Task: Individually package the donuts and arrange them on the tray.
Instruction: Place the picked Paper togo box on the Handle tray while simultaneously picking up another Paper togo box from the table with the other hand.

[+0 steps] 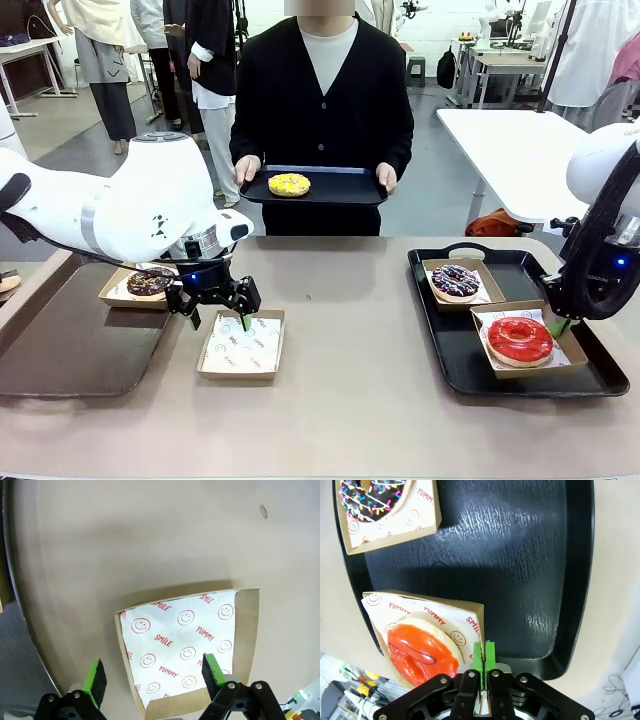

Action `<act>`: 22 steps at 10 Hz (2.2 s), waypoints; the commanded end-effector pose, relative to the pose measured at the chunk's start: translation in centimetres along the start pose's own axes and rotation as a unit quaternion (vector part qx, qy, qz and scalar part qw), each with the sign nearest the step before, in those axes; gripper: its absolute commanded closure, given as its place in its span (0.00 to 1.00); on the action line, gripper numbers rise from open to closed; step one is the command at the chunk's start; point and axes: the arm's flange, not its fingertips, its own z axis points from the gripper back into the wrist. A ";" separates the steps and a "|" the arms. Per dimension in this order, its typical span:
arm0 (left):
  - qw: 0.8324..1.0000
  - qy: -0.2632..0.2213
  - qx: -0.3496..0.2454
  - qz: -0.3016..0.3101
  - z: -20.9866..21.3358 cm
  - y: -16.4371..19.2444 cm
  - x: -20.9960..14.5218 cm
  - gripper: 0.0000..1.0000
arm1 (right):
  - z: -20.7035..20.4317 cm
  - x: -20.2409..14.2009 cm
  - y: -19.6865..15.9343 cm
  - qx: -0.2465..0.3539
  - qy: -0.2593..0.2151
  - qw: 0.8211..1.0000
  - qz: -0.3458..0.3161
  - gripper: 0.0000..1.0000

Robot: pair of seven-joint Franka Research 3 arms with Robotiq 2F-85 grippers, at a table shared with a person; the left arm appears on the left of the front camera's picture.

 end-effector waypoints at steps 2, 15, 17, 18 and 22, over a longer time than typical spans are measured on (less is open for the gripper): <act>0.999 -0.018 0.018 0.022 -0.3 -0.7 -0.3 0.00 | -1.1 0.4 -0.5 0.030 -0.007 0.999 0.009 0.98; 0.998 0.008 0.034 0.054 -1.3 1.0 1.2 0.00 | -2.6 2.7 -0.7 0.048 -0.003 0.999 -0.004 0.98; 0.998 0.012 0.035 0.056 -1.5 1.0 1.4 0.00 | -2.6 2.7 -0.7 0.043 -0.005 0.999 0.000 0.80; 0.998 0.017 0.033 0.057 -1.5 1.0 1.4 0.60 | -2.6 2.6 -0.7 0.041 -0.006 0.999 0.004 0.58; 0.998 0.012 0.031 0.056 -0.9 0.9 1.0 1.00 | -2.5 2.4 -1.0 0.041 -0.006 0.999 0.004 0.00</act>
